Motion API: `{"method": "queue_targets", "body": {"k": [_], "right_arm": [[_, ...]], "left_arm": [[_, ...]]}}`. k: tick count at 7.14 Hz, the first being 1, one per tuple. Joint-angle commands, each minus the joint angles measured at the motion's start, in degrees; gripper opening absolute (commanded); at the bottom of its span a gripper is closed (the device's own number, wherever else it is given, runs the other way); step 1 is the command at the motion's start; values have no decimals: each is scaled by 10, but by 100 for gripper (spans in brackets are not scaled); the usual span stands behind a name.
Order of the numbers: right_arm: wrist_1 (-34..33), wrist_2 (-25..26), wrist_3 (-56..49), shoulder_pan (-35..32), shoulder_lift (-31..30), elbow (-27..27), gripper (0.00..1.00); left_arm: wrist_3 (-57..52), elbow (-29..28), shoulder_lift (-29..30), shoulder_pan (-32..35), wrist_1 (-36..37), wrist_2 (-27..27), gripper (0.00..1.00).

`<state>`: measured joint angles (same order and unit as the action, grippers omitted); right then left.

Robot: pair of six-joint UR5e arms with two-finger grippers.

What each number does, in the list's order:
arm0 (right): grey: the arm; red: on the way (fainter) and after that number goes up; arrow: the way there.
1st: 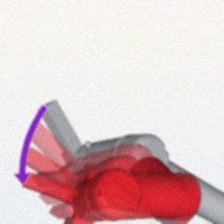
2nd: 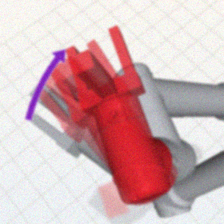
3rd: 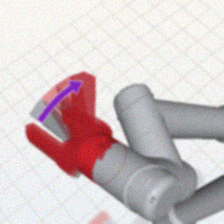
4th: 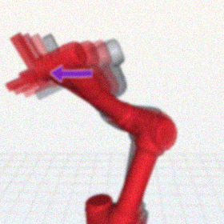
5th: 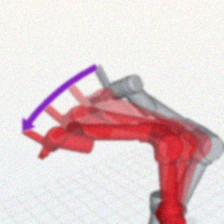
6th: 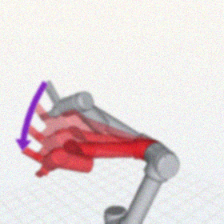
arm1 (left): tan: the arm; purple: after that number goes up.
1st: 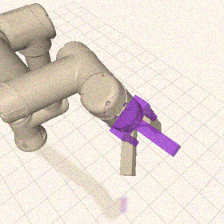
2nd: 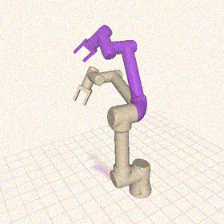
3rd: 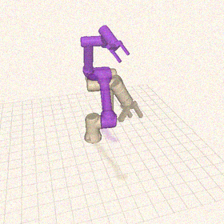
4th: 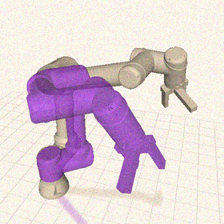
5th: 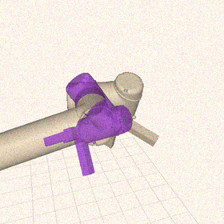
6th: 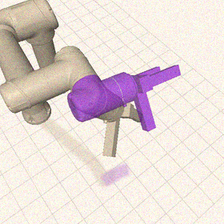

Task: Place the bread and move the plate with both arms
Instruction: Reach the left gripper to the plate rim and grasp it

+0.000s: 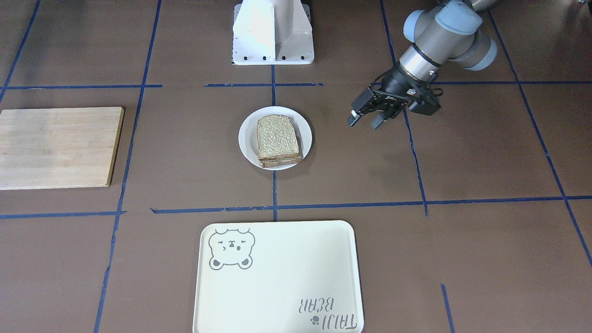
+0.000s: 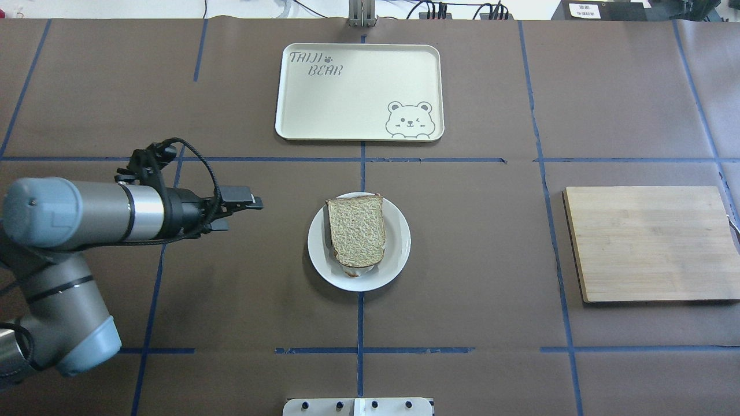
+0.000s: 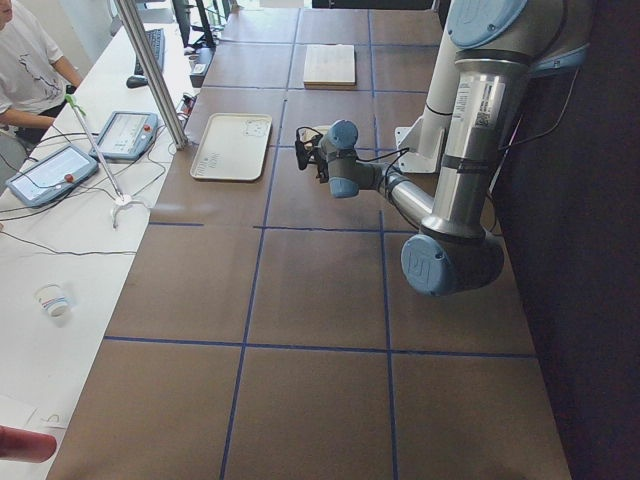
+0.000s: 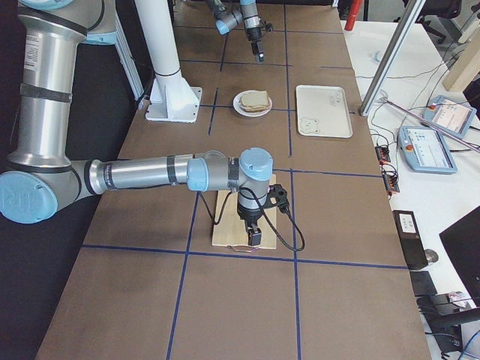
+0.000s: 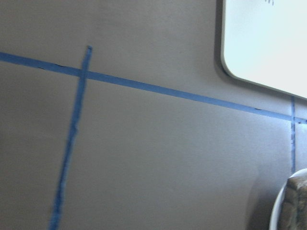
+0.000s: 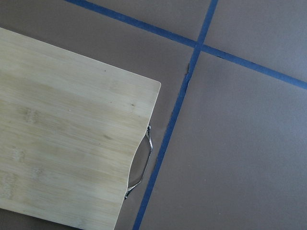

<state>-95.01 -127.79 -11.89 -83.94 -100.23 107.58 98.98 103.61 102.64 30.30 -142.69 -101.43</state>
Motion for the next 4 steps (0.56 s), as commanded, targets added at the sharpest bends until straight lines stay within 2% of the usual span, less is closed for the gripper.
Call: {"method": "queue_targets", "body": {"k": [1, 2, 4], "right_arm": [[0, 0, 0, 0, 1, 0, 100], [0, 0, 1, 0, 2, 0, 100], [0, 0, 1, 0, 2, 0, 100]], "left_arm": [[37, -42, 35, -86, -67, 99, 100], [45, -78, 39, -94, -119, 105, 99], [75, -115, 64, -94, -141, 105, 70]]}}
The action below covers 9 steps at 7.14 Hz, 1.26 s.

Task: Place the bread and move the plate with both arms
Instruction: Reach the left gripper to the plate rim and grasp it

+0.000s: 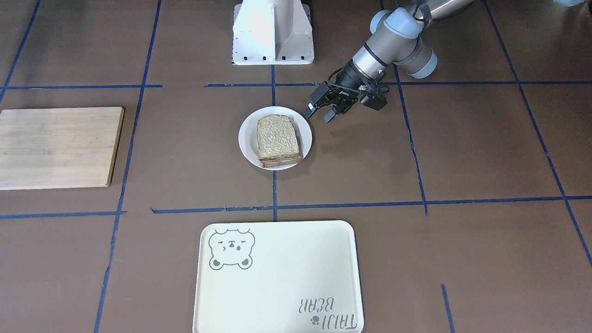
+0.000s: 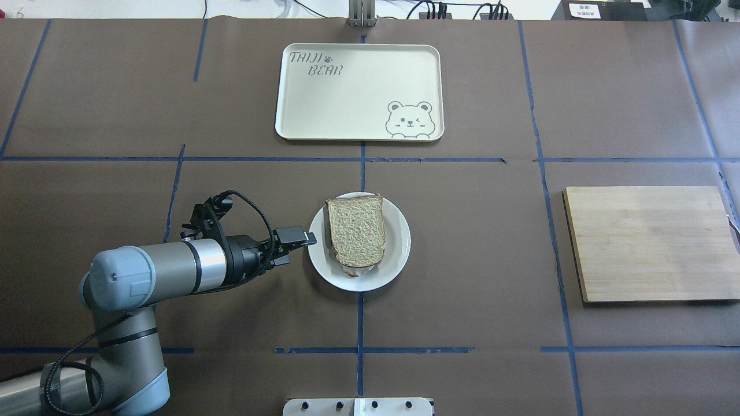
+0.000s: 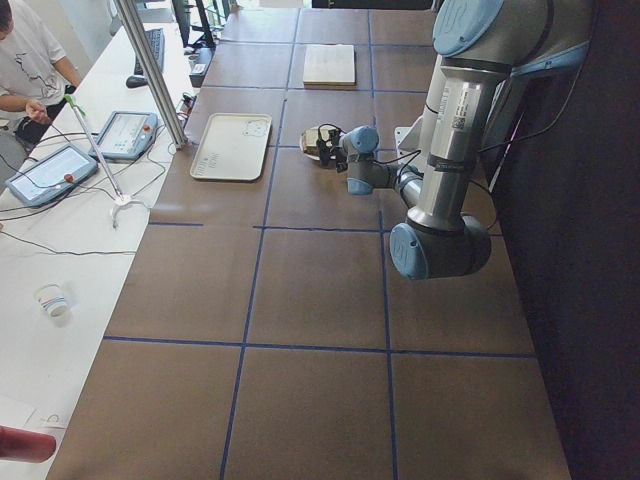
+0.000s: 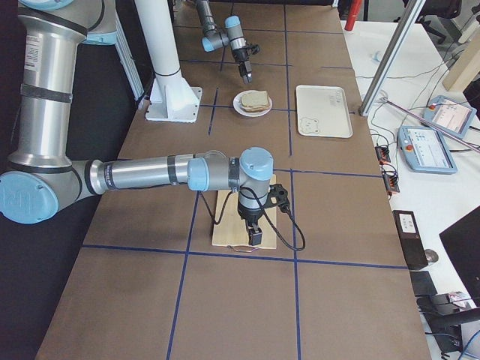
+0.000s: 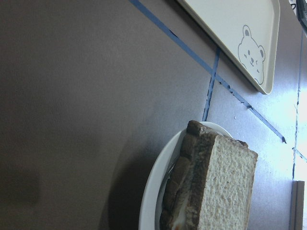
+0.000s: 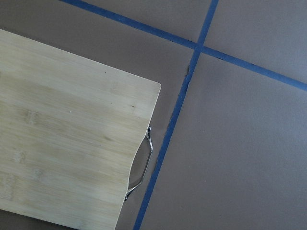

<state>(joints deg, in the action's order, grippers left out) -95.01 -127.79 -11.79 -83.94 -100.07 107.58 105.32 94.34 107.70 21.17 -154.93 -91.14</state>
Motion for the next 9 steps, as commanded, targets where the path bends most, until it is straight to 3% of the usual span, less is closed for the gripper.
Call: {"method": "queue_targets", "body": {"k": [1, 3, 5, 8, 9], "right_arm": [[0, 0, 1, 0, 1, 0, 100], [0, 0, 1, 0, 1, 0, 100], [0, 0, 1, 0, 1, 0, 100], [0, 0, 1, 0, 1, 0, 100], [0, 0, 1, 0, 1, 0, 100]], "left_arm": [[13, -47, 15, -2, -40, 4, 67], [22, -86, 35, -3, -69, 28, 61], [22, -92, 35, -7, -69, 28, 45], [22, -93, 39, -11, -69, 29, 44], [22, -93, 40, -13, -69, 29, 40]]}}
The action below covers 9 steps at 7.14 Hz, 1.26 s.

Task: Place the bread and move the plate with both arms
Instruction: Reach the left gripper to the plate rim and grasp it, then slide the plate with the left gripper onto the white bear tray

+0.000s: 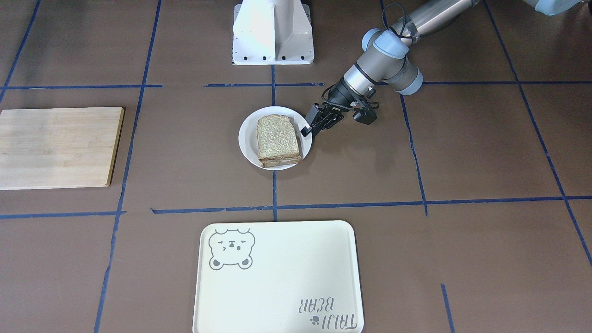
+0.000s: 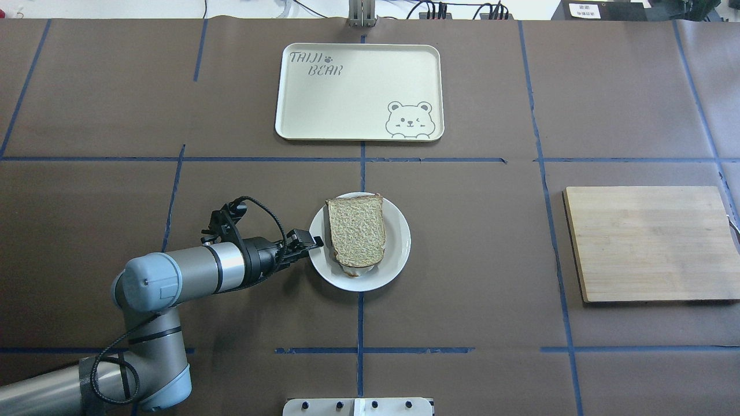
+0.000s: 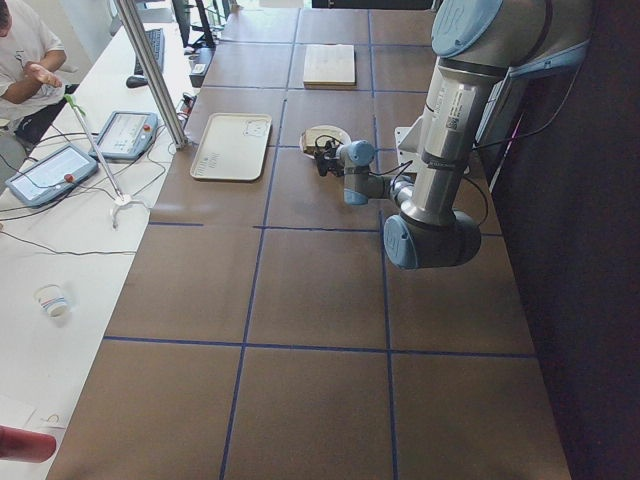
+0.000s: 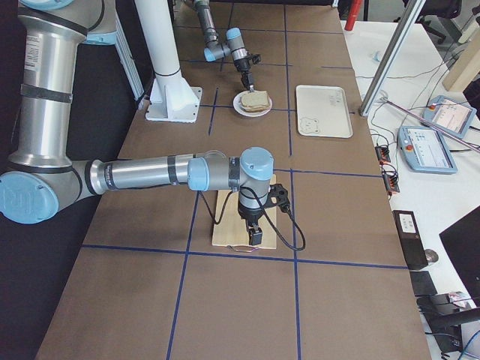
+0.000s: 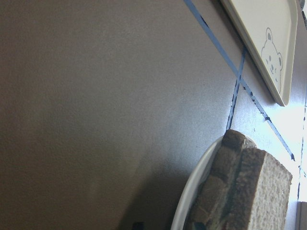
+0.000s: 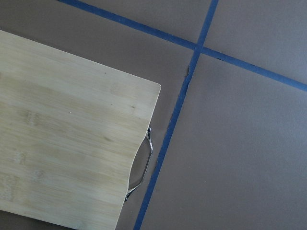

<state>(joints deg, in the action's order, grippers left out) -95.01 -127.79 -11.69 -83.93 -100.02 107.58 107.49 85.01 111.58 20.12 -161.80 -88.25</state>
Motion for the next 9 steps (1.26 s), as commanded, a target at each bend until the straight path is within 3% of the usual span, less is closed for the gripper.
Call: {"method": "queue_targets", "body": {"k": [1, 2, 4, 7, 9], "right_arm": [[0, 0, 0, 0, 0, 0, 100], [0, 0, 0, 0, 0, 0, 100], [0, 0, 0, 0, -1, -1, 100], [0, 0, 0, 0, 0, -3, 100], [0, 0, 0, 0, 0, -4, 100]], "left_arm": [[-1, -4, 5, -4, 0, 0, 38], [-1, -8, 8, -6, 0, 0, 33], [-1, -7, 9, -7, -2, 0, 7], [0, -6, 7, -5, -87, 0, 3], [1, -6, 8, -3, -138, 38, 2]]}}
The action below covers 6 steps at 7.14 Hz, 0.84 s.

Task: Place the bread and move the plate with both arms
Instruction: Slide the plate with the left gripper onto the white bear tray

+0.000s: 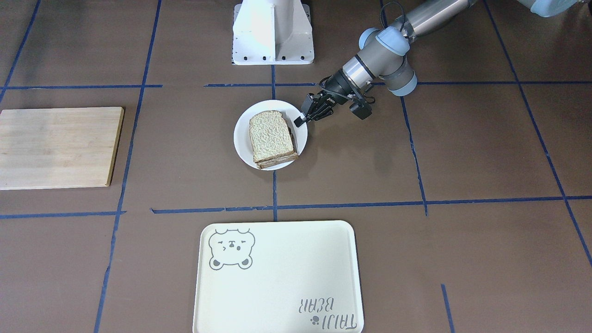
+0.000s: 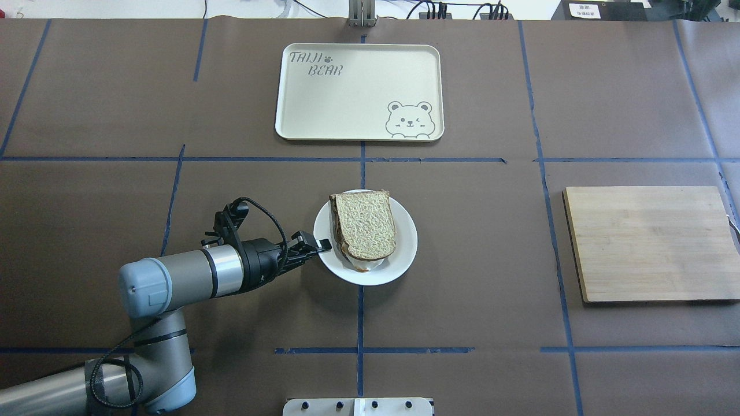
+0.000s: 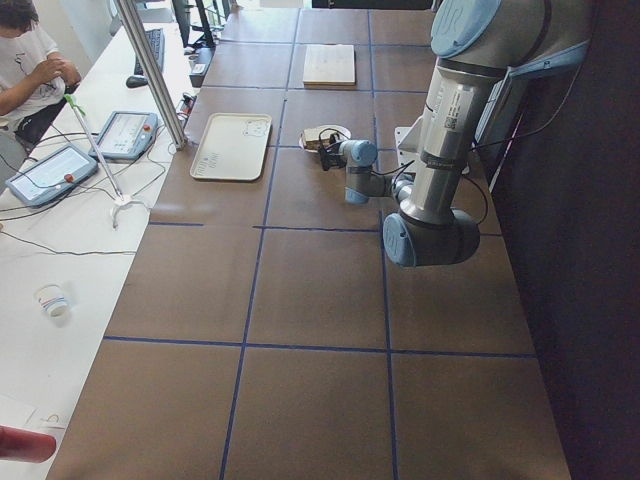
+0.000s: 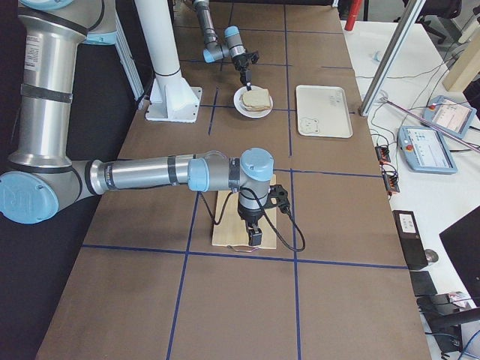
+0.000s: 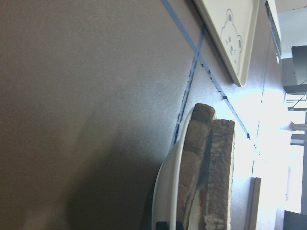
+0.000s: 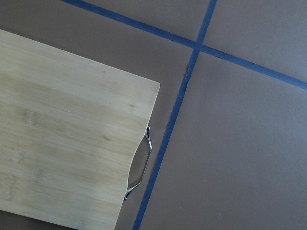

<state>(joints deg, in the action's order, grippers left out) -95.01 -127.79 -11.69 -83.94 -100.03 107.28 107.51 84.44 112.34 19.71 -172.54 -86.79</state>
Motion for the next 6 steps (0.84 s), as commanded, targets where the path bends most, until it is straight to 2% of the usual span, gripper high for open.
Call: {"method": "queue_targets", "body": {"k": [1, 2, 3, 4, 6], "right_arm": [[0, 0, -1, 0, 0, -3, 100], [0, 0, -1, 0, 0, -2, 100], [0, 0, -1, 1, 0, -3, 100], [0, 0, -1, 1, 0, -2, 100], [0, 0, 0, 1, 1, -1, 100]], "left_arm": [[17, 0, 4, 14, -32, 35, 2], [41, -9, 14, 39, -31, 38, 2], [61, -43, 44, 72, -30, 37, 2], [102, -107, 90, 108, -29, 38, 3], [148, -283, 204, 159, -27, 38, 3]]}}
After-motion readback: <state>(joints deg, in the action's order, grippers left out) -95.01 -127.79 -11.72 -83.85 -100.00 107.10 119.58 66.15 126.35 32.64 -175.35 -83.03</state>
